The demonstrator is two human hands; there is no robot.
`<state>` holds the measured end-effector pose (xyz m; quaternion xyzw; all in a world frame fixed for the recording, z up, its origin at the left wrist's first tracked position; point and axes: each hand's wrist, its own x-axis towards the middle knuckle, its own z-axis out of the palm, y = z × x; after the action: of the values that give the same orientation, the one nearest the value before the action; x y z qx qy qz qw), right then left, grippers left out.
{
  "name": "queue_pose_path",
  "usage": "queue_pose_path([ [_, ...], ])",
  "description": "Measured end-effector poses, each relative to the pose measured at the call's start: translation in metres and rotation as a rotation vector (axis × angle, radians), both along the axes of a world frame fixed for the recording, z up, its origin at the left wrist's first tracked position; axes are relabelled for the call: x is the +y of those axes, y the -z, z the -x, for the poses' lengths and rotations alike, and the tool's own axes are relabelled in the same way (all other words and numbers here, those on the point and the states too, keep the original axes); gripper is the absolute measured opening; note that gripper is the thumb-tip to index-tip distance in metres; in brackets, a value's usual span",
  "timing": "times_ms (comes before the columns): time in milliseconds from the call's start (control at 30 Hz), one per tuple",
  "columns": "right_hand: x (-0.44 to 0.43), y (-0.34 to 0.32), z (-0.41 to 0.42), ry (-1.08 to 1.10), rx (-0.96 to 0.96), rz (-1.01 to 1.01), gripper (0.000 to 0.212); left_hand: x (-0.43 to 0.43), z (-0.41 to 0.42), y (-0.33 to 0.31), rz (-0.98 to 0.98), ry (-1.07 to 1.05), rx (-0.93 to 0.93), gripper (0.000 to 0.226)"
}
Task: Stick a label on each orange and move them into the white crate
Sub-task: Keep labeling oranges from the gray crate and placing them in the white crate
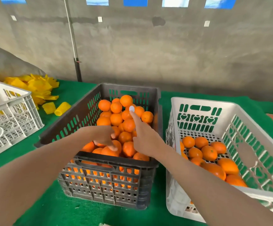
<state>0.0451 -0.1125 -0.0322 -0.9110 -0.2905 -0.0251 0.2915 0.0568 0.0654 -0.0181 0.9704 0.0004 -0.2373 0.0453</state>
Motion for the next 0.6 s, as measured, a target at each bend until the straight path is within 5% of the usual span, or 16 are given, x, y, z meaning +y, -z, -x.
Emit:
queue_pose_path([
  [133,0.001,0.002,-0.005,0.015,0.006,-0.007,0.091,-0.027,-0.013,0.029,-0.206,0.037,0.227,0.064],
  [233,-0.001,0.000,-0.004,-0.002,0.025,-0.088,0.087,-0.018,-0.017,0.029,-0.052,-0.013,0.186,0.067],
  [300,-0.004,-0.004,-0.002,0.019,0.014,-0.184,0.082,-0.005,-0.018,0.018,0.262,-0.108,0.132,0.060],
  [433,-0.012,-0.005,0.005,0.145,-0.165,-0.418,0.066,0.007,0.001,-0.014,1.239,-0.282,0.027,0.051],
  [600,-0.018,-0.014,0.025,0.077,-0.145,-0.571,0.082,-0.013,0.040,-0.034,1.777,-0.191,0.003,0.063],
])
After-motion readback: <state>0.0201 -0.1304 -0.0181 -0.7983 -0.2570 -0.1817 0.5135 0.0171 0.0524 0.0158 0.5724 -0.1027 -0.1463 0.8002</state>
